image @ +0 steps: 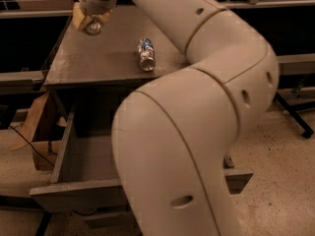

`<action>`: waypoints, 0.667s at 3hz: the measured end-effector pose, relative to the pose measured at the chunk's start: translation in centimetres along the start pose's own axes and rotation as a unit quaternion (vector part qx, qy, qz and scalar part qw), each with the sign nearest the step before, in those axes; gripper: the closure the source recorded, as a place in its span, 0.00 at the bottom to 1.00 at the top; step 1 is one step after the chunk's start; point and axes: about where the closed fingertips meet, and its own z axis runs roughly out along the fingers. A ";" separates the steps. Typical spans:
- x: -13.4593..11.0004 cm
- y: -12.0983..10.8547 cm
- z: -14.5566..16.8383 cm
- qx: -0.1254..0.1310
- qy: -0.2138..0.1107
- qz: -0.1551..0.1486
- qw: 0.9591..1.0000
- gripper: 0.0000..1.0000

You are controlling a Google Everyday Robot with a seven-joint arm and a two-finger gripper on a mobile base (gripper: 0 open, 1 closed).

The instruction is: Place green can into top drawer

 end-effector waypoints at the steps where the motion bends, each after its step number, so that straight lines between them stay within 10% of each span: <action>1: 3.6 0.9 -3.0 -0.044 0.002 -0.039 0.998 1.00; 2: 3.6 0.9 -3.0 -0.044 0.002 -0.039 0.998 1.00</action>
Offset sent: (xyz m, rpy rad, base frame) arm -0.0321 -0.0191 0.0042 0.0160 0.0026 0.0910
